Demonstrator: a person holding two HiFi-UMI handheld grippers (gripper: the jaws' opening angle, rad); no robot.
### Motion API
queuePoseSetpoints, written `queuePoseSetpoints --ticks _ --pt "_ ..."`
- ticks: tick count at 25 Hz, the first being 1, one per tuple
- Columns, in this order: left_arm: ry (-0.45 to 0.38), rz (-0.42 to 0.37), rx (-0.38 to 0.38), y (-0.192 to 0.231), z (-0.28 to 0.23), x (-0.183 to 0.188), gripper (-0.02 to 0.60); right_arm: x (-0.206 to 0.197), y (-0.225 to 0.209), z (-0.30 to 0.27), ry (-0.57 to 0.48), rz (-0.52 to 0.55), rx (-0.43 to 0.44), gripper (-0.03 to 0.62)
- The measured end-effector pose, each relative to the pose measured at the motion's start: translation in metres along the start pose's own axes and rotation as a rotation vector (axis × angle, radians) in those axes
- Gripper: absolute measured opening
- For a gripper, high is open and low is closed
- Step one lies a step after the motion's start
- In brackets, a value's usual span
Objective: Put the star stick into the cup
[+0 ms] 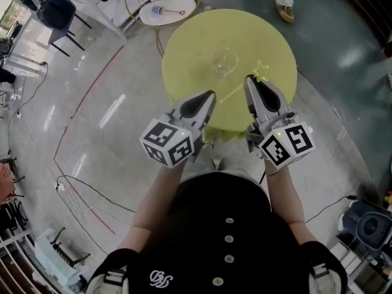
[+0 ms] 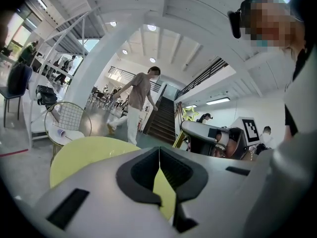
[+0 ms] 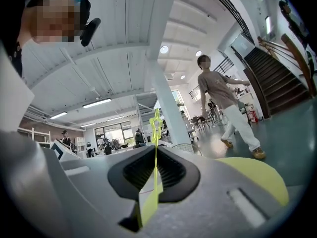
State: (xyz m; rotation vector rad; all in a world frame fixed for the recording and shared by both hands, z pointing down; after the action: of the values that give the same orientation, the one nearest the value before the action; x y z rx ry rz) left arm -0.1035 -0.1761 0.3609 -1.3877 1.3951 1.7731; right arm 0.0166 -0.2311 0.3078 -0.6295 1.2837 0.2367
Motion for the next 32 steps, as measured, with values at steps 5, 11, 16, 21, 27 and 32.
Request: queuePoseSetpoints --ticks 5,11,16,21,27,32 --pt "0.009 -0.014 -0.025 0.023 -0.024 0.02 0.014 0.007 -0.017 -0.031 -0.012 -0.002 -0.021 0.011" --pt "0.025 -0.017 -0.069 0.049 -0.054 0.037 0.014 0.021 -0.042 -0.06 -0.038 0.015 -0.073 0.011" --pt "0.028 -0.016 -0.086 0.068 -0.074 0.048 0.013 0.027 -0.063 -0.078 -0.053 0.03 -0.114 0.012" --pt "0.053 0.001 -0.098 0.091 -0.092 0.049 0.014 0.016 -0.077 -0.099 -0.038 0.025 -0.141 0.012" --pt "0.09 0.019 -0.12 0.106 -0.107 0.046 0.013 0.0 -0.09 -0.113 -0.003 -0.001 -0.166 0.012" --pt "0.105 0.04 -0.132 0.114 -0.115 0.042 0.014 -0.011 -0.096 -0.117 0.02 -0.008 -0.193 0.012"
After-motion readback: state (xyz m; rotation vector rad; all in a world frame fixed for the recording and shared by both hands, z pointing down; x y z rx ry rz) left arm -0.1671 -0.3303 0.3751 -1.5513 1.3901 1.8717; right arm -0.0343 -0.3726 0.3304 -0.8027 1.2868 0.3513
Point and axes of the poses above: the fingertips, and each gripper's own axes: z backward along the fingers, y to its left, x out of its top, the point moved 4 cm from there along z, backward along the fingers, and after that the axes turned 7 degrees about -y, right-handed, at the moved point
